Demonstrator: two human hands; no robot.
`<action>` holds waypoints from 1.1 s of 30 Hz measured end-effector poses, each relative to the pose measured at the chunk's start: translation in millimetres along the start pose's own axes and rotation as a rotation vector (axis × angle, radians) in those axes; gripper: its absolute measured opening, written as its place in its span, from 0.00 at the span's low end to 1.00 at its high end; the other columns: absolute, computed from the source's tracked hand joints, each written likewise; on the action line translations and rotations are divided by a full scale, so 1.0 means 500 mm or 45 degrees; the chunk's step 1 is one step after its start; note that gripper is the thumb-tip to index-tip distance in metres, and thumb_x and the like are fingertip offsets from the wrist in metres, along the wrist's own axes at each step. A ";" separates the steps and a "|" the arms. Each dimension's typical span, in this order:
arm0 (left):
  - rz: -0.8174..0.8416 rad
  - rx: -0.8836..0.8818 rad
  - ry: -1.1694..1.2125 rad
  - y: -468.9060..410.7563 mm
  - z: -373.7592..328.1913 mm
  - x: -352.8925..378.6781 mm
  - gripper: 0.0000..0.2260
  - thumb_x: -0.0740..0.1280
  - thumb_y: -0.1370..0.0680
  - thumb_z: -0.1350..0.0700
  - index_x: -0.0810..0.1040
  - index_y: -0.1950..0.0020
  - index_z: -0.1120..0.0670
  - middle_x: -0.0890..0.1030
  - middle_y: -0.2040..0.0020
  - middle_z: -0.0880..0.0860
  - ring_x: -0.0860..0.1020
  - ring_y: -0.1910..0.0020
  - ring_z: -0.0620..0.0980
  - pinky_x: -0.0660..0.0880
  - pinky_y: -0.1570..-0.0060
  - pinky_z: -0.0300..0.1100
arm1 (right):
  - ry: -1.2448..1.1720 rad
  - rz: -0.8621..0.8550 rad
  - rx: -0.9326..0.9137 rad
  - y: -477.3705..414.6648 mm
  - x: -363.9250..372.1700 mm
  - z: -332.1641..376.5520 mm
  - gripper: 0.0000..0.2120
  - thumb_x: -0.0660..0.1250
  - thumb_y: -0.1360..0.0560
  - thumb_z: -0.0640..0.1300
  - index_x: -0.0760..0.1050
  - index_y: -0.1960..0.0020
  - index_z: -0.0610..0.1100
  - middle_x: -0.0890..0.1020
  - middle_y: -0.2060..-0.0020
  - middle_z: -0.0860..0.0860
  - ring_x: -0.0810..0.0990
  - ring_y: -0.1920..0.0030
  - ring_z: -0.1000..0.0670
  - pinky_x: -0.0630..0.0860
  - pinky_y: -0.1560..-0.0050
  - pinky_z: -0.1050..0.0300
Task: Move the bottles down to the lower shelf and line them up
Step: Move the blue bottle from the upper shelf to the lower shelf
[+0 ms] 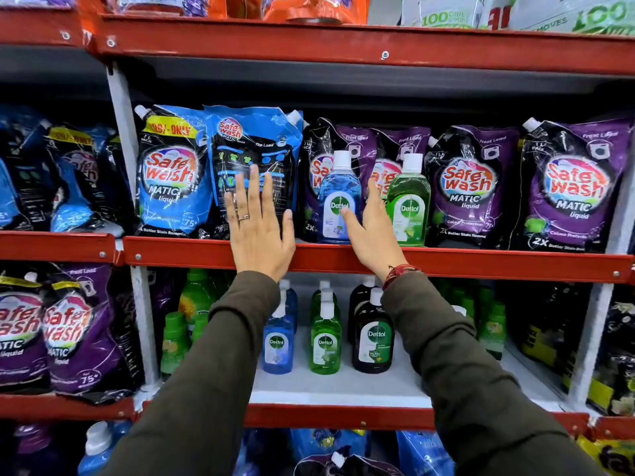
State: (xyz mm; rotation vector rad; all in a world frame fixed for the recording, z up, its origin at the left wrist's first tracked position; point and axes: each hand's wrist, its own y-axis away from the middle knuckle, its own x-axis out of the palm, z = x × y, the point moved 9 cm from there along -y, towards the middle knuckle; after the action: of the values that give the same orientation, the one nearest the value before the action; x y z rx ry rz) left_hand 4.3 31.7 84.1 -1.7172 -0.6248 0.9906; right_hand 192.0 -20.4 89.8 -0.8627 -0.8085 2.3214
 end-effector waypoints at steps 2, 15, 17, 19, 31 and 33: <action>0.032 -0.028 -0.015 0.000 0.018 0.002 0.31 0.53 0.17 0.48 0.45 0.17 0.55 0.45 0.16 0.57 0.43 0.17 0.58 0.44 0.19 0.59 | -0.170 0.099 0.147 -0.020 0.013 -0.018 0.32 0.61 0.18 0.48 0.50 0.19 0.46 0.67 0.22 0.43 0.68 0.23 0.43 0.63 0.22 0.50; 0.004 0.106 -0.040 0.008 0.035 0.034 0.31 0.52 0.17 0.48 0.44 0.17 0.53 0.47 0.16 0.55 0.45 0.17 0.58 0.45 0.19 0.58 | -0.456 -0.031 0.192 -0.035 -0.014 -0.008 0.19 0.63 0.18 0.39 0.68 0.28 0.40 0.80 0.35 0.38 0.80 0.34 0.40 0.79 0.35 0.39; 0.000 0.105 -0.038 0.008 0.036 0.035 0.30 0.52 0.17 0.47 0.44 0.17 0.53 0.47 0.16 0.56 0.45 0.17 0.58 0.46 0.19 0.58 | -0.454 -0.058 0.149 -0.036 -0.029 0.011 0.20 0.63 0.18 0.40 0.68 0.27 0.39 0.80 0.35 0.38 0.79 0.34 0.40 0.78 0.35 0.41; 0.008 0.100 -0.035 0.012 0.037 0.033 0.31 0.52 0.17 0.47 0.44 0.17 0.54 0.47 0.16 0.56 0.45 0.17 0.57 0.47 0.19 0.58 | -0.458 -0.053 0.129 -0.032 -0.039 0.024 0.20 0.63 0.18 0.40 0.68 0.27 0.38 0.80 0.35 0.38 0.80 0.34 0.41 0.79 0.35 0.43; 0.077 0.127 0.135 0.119 0.041 0.017 0.30 0.53 0.17 0.48 0.47 0.17 0.54 0.47 0.16 0.55 0.44 0.17 0.55 0.42 0.19 0.55 | -0.611 0.037 0.140 0.088 -0.002 0.019 0.14 0.66 0.20 0.42 0.73 0.34 0.47 0.83 0.49 0.53 0.82 0.47 0.52 0.81 0.60 0.66; 0.067 0.130 0.166 0.166 0.046 0.017 0.30 0.53 0.17 0.49 0.47 0.17 0.53 0.48 0.16 0.54 0.44 0.17 0.54 0.39 0.19 0.54 | -0.632 0.074 0.148 0.120 0.020 0.005 0.14 0.66 0.20 0.42 0.74 0.34 0.48 0.83 0.46 0.49 0.83 0.45 0.50 0.81 0.59 0.65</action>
State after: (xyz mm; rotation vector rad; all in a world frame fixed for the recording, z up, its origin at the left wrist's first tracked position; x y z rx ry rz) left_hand -14.8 20.9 0.2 -1.6995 -0.4397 0.9229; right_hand 167.9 -55.7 46.6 -0.2584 -0.8380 2.6450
